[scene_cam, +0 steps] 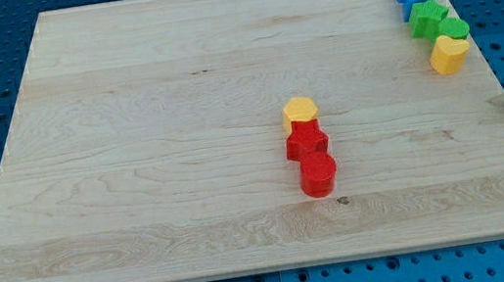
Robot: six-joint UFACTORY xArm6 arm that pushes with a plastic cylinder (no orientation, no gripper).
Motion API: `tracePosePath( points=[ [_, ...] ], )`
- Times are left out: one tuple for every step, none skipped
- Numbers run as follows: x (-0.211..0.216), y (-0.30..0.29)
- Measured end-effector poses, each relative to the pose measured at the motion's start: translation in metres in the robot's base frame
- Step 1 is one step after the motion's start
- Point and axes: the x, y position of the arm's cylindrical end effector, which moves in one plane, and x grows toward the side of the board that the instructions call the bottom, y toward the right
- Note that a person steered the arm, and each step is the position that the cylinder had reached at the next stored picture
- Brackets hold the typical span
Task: Slide the yellow heart closer to yellow hexagon
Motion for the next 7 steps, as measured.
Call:
tracePosePath(
  points=[
    [-0.004, 0.027],
    [-0.044, 0.023],
    [-0.072, 0.011],
    [-0.086, -0.017],
    [-0.091, -0.031],
    [-0.091, -0.045],
    [-0.091, -0.046]
  ],
)
